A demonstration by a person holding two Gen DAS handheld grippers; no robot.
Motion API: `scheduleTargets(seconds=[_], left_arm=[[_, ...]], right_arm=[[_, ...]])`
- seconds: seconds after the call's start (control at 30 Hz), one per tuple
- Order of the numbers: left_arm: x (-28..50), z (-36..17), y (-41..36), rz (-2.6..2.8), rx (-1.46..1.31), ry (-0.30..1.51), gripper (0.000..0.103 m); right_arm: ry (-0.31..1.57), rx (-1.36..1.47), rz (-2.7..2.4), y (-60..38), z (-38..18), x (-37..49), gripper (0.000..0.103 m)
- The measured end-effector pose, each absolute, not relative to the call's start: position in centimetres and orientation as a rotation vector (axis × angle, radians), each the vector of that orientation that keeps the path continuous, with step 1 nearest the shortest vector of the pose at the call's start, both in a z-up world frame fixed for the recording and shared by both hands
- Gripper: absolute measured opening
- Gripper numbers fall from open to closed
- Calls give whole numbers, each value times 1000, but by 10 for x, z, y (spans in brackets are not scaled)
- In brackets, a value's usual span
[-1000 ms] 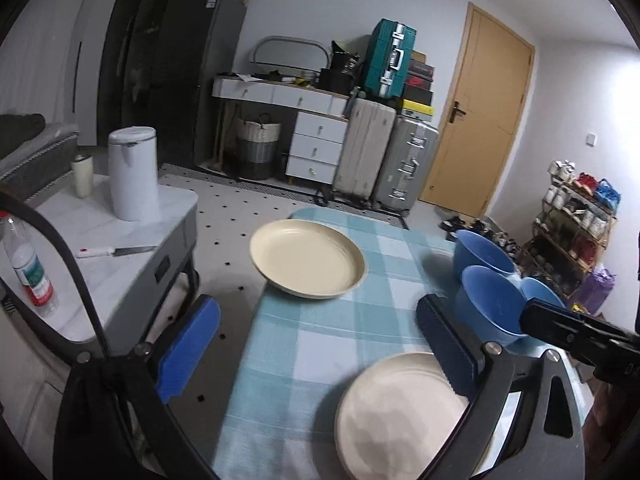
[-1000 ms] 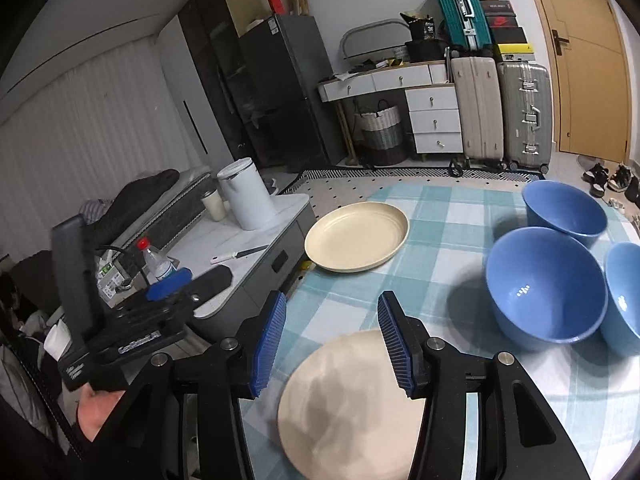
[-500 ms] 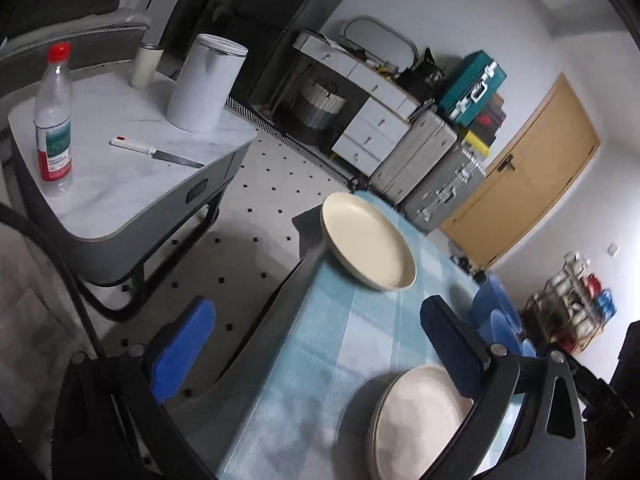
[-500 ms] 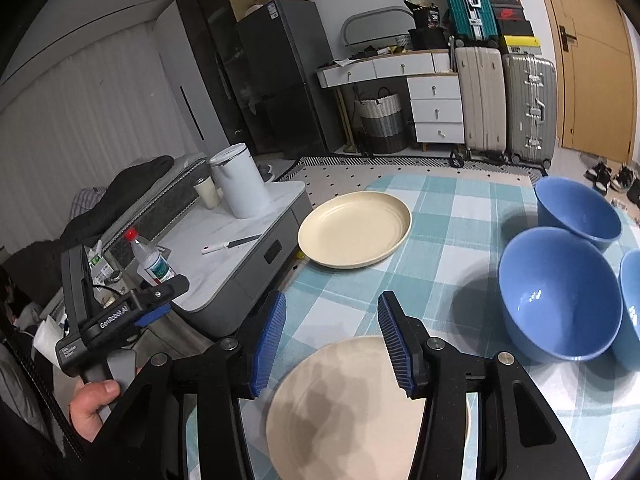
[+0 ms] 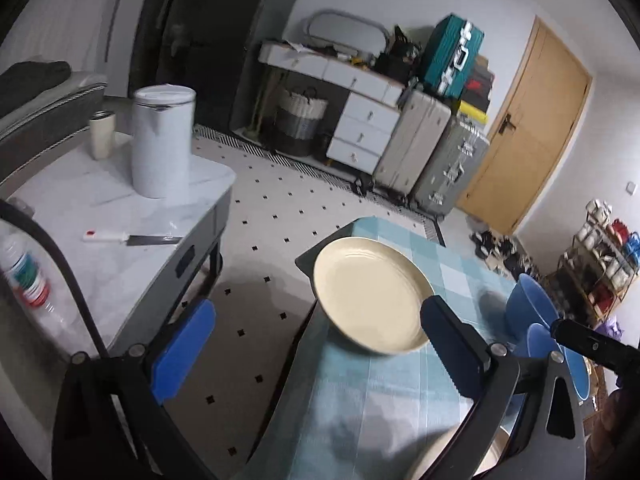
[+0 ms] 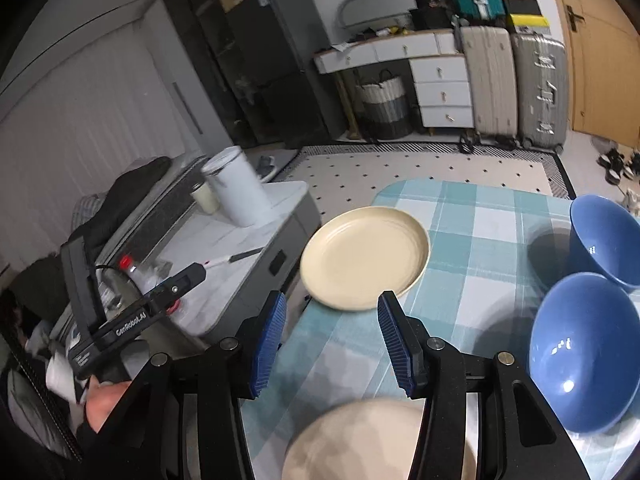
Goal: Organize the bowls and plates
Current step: 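Lift the two-plate stack with both tools and carry it toward the third cream plate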
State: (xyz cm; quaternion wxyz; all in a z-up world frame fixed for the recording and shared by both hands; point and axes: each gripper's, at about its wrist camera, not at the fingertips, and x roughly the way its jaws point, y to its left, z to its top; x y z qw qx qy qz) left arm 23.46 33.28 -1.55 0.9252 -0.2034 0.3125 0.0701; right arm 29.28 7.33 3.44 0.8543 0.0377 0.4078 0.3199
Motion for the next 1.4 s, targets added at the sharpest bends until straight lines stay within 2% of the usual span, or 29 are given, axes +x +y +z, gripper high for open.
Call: scheduleTargets(seconds=[0.17, 0.3, 0.8, 0.93, 1.4], left_arm=[[291, -35, 334, 138, -404, 771, 103], [331, -56, 332, 137, -383, 879, 103], [385, -103, 331, 151, -442, 1012, 103], [390, -111, 328, 138, -425, 1021, 103], [398, -133, 328, 124, -435, 1035, 101]], right_arm=[[973, 176, 620, 87, 18, 357, 49], [1006, 112, 556, 103, 1, 397, 49], [1153, 32, 422, 124, -79, 478, 49], [1176, 1, 406, 129, -94, 487, 38], [1211, -19, 380, 133, -128, 499, 30]])
